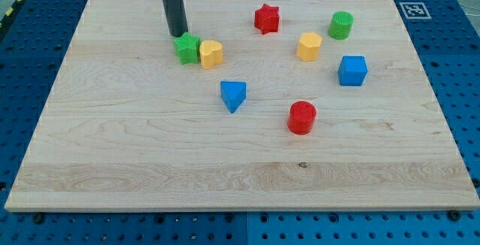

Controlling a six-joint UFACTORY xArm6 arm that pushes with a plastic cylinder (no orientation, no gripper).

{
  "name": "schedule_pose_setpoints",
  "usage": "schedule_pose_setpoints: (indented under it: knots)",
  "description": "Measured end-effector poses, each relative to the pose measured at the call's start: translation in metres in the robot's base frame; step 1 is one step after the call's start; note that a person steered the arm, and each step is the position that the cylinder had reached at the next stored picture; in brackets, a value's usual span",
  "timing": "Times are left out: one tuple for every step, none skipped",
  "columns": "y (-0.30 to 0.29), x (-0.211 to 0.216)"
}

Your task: Slide the red star above the yellow heart

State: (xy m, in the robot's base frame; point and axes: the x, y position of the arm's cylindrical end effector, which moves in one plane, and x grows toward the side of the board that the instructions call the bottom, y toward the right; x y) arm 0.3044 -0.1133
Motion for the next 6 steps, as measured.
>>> schedule_pose_setpoints:
  knots:
    - [0.015, -0.021]
    - [0.056, -0.035]
    - [0.102, -0.047]
    - [0.137, -0.064]
    - [0.182, -0.064]
    - [0.203, -0.055]
